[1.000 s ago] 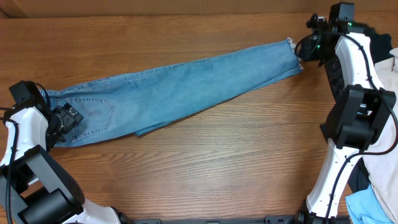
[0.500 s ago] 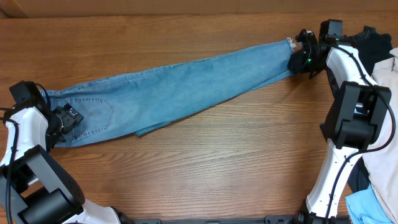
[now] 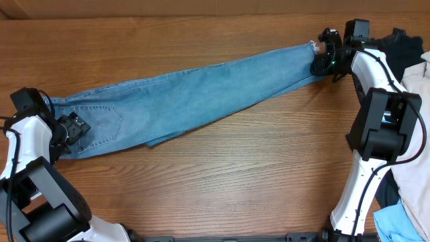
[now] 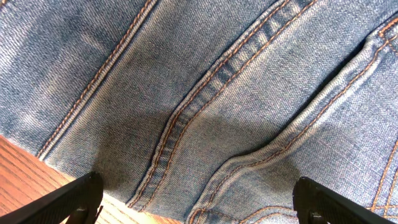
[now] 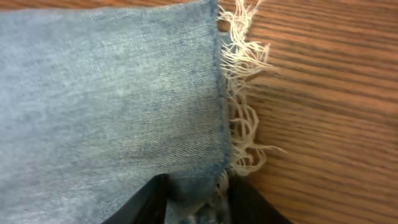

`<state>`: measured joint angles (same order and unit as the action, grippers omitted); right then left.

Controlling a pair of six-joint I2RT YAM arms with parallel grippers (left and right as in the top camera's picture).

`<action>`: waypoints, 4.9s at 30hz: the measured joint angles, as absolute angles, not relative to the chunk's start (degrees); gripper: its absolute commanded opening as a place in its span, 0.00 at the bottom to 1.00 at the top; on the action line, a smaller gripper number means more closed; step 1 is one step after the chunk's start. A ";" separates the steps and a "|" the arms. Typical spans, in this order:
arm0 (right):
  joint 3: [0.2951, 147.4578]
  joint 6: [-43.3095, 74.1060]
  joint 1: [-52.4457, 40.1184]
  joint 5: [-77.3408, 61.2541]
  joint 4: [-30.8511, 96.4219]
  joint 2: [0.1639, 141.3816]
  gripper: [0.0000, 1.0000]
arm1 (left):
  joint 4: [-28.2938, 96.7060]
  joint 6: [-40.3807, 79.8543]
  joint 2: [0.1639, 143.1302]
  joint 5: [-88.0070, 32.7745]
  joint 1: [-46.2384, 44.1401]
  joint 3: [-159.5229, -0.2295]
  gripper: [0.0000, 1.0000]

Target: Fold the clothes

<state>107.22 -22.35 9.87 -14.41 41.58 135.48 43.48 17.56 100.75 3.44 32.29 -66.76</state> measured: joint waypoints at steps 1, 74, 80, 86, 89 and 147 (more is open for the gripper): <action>107.22 -22.37 9.85 -14.76 41.56 135.48 0.10 | 43.48 17.56 100.75 3.44 32.29 -66.76 1.00; 116.57 -3.31 11.27 -4.03 83.44 139.17 0.04 | 33.39 16.51 100.75 8.01 32.38 -66.76 0.93; 115.85 0.08 11.53 -2.07 91.85 139.85 0.04 | 30.55 13.15 100.75 9.28 33.56 -66.78 0.94; 115.70 2.07 11.73 -0.62 96.71 140.31 0.04 | 35.57 11.97 100.86 7.77 35.73 -70.48 0.89; 115.70 2.81 12.01 -0.58 96.99 140.31 0.04 | 38.11 11.75 100.88 4.60 35.99 -74.56 0.87; 115.63 2.98 12.27 -3.62 89.95 140.31 0.04 | 53.82 13.63 121.64 -4.01 38.68 -102.39 0.95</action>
